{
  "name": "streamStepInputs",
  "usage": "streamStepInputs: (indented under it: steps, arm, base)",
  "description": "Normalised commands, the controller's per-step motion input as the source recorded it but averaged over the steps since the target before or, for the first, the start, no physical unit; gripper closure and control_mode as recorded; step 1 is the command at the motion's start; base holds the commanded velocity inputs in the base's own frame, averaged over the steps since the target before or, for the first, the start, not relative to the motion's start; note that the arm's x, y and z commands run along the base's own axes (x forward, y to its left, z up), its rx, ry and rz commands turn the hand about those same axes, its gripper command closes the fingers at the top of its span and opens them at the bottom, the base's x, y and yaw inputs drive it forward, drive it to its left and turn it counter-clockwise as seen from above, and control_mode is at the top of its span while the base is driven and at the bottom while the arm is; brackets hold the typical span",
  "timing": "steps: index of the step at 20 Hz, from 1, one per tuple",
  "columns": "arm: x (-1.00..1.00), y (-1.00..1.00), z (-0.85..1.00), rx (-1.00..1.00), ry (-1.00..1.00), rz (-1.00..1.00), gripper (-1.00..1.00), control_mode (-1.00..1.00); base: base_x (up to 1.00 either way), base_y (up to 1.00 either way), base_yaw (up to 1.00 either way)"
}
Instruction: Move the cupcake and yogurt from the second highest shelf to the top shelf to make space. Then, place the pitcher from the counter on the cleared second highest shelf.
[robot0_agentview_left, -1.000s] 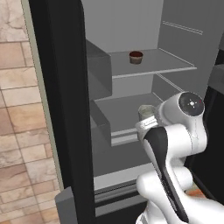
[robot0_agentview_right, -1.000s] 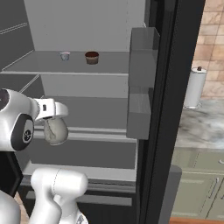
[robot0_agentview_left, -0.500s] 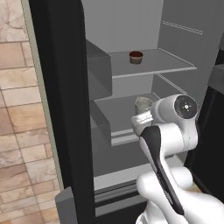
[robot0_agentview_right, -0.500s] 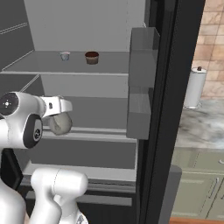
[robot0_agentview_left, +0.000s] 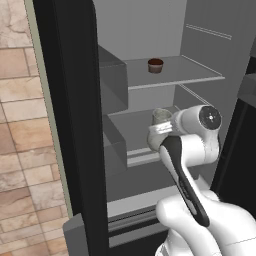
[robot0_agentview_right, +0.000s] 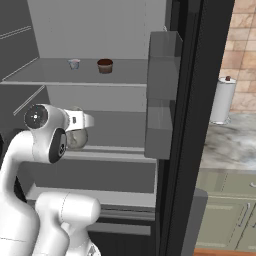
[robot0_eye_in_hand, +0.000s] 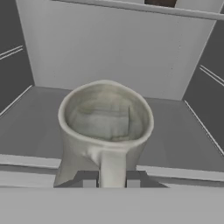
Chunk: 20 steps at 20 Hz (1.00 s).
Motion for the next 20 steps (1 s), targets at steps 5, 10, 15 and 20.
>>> streamStepInputs:
  steps: [5,10,15,20]
  arm:
    - [0.59,0.00,-0.26,0.04,0.00,0.00,1.00,-1.00]
    - [0.54,0.02,-0.20,0.00,0.00,0.00,1.00,-1.00]
    - [0.53,0.00,-0.15,0.00,0.00,0.00,1.00,-1.00]
    - [0.61,0.00,-0.19,0.00,0.00,0.00,1.00,-1.00]
  base:
    - [0.00,0.00,0.00]
    - [0.00,0.00,0.00]
    - [0.00,0.00,0.00]
    - [0.00,0.00,0.00]
